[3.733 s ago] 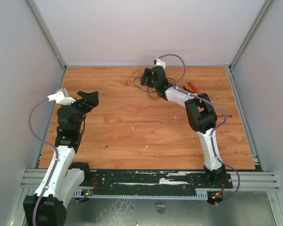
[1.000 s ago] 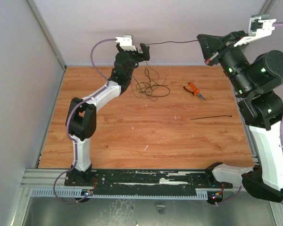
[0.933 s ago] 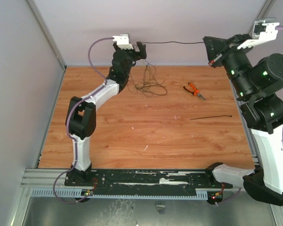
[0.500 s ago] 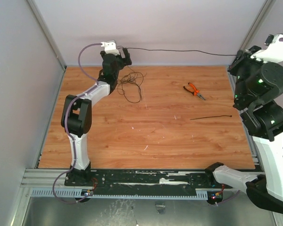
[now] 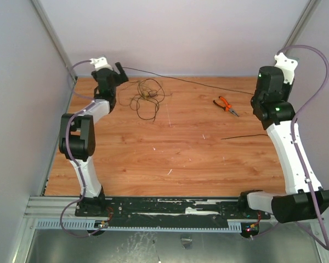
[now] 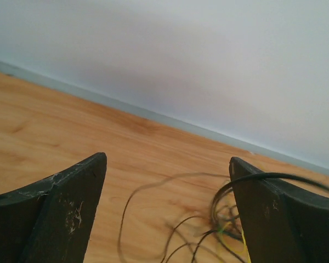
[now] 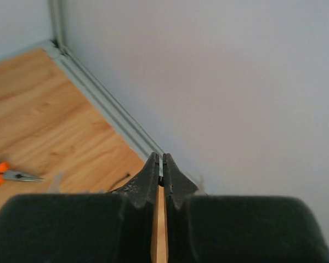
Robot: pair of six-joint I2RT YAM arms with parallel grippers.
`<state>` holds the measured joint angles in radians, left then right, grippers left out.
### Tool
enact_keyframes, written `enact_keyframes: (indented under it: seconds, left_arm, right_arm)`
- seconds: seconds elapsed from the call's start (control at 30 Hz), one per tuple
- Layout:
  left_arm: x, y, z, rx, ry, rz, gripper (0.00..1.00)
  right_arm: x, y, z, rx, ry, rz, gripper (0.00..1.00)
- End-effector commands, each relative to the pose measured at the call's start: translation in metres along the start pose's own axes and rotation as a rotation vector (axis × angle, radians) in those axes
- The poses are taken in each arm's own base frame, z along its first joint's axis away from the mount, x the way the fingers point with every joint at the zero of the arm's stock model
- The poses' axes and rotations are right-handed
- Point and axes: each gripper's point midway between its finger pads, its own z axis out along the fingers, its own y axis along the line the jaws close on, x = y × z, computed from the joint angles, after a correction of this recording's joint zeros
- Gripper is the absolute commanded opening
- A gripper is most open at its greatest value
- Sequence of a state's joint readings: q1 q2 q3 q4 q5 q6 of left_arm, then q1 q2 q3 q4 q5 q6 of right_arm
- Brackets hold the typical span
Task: Zip-tie the wires
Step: Straighten the cable at the center of the board.
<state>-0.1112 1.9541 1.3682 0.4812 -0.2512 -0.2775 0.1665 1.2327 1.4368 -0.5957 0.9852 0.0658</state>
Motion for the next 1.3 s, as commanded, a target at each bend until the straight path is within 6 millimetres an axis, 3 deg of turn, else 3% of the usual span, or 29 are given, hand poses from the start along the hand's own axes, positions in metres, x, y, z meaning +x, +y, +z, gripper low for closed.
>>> enact_keyframes:
  seconds: [0.0, 0.23, 0.37, 0.43, 0.5, 0.6, 0.87, 1.07, 1.2, 1.27]
  left_arm:
    - [-0.026, 0.047, -0.010, -0.102, -0.047, -0.070, 0.98]
    - [-0.029, 0.115, -0.025, -0.244, -0.051, -0.123, 0.98]
    - [-0.043, 0.132, -0.034, -0.239, -0.090, -0.142, 0.97]
    - [-0.056, 0.122, -0.039, -0.149, -0.129, -0.126, 0.86]
    - [-0.073, 0.105, -0.046, -0.047, -0.185, -0.095, 0.69]
    - [-0.087, 0.084, -0.052, 0.059, -0.214, -0.083, 0.51]
    - [-0.106, 0.049, -0.060, 0.235, -0.217, -0.065, 0.08]
    - [-0.130, 0.031, -0.088, 0.290, -0.179, -0.112, 0.00]
    - [-0.108, 0.038, -0.118, 0.194, 0.029, -0.239, 0.00]
    - [-0.092, 0.026, -0.140, 0.248, 0.126, -0.292, 0.00]
  right_arm:
    - [-0.002, -0.037, 0.009, 0.104, -0.006, 0.030, 0.00]
    - [0.014, -0.065, 0.026, 0.210, 0.028, 0.013, 0.00]
    - [0.018, -0.080, 0.037, 0.240, 0.048, 0.031, 0.00]
    - [0.021, -0.076, 0.040, 0.204, 0.059, 0.054, 0.00]
    - [0.020, -0.061, 0.041, 0.106, 0.057, 0.103, 0.00]
    - [0.021, -0.040, 0.040, -0.010, 0.057, 0.156, 0.00]
    - [0.018, -0.020, 0.036, -0.132, 0.047, 0.199, 0.00]
    - [0.029, -0.017, 0.038, -0.176, 0.104, 0.166, 0.00]
    - [0.051, -0.027, 0.043, -0.193, 0.169, 0.191, 0.00]
    - [0.061, -0.027, 0.048, -0.210, 0.186, 0.234, 0.00]
